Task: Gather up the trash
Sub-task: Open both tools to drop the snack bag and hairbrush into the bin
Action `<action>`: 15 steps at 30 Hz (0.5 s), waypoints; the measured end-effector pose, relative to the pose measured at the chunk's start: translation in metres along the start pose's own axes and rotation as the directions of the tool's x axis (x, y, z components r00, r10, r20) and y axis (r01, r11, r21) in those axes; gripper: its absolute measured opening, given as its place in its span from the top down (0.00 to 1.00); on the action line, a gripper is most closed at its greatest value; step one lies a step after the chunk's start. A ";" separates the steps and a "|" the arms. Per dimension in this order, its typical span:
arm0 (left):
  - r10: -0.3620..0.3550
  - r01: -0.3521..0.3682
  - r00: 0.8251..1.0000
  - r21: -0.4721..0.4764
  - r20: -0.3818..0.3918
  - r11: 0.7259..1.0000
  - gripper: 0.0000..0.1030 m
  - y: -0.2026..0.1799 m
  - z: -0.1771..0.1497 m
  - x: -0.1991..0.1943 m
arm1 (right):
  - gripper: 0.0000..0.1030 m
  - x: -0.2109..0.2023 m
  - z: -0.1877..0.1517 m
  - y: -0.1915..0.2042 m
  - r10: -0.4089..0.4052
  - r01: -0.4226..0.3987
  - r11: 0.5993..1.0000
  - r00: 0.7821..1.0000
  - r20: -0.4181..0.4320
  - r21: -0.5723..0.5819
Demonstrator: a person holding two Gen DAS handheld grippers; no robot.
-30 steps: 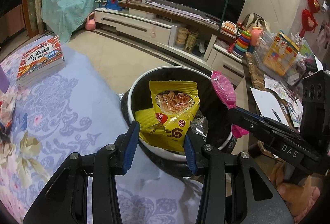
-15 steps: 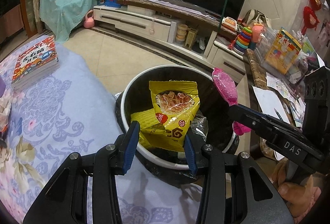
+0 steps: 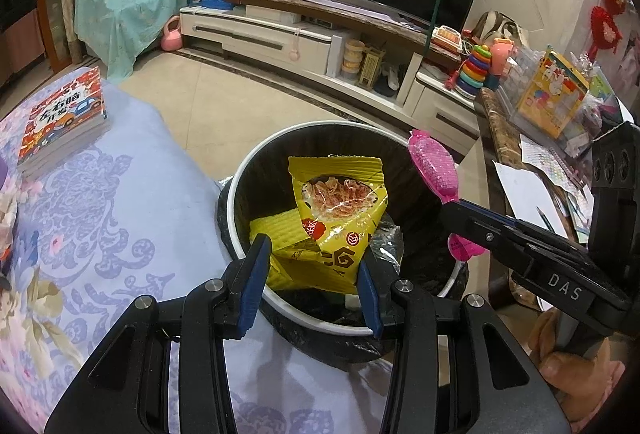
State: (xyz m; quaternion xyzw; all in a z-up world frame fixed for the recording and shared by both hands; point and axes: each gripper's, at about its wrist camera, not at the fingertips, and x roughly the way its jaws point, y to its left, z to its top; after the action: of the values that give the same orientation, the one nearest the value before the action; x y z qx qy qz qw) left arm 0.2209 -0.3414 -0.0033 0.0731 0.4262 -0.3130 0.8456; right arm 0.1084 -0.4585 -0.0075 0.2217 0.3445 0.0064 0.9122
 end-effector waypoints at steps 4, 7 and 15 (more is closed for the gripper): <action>0.001 -0.001 1.000 0.003 -0.002 1.000 0.59 -0.001 0.001 0.002 | 0.78 0.003 0.001 0.000 -0.007 0.007 1.000 1.000 -0.008 0.000; 0.000 0.000 1.000 0.000 -0.002 1.000 0.51 0.000 0.001 0.003 | 0.75 0.005 0.002 0.000 -0.009 0.009 1.000 1.000 -0.011 0.005; -0.018 0.018 1.000 -0.028 0.020 0.999 0.33 0.006 -0.009 -0.005 | 0.36 -0.005 0.003 -0.002 -0.010 0.009 0.999 1.000 0.025 0.036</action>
State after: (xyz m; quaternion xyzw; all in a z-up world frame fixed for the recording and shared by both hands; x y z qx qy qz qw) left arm 0.2168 -0.3306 -0.0058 0.0540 0.4228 -0.3152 0.8479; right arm 0.1063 -0.4620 -0.0038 0.2363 0.3343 -0.0070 0.9124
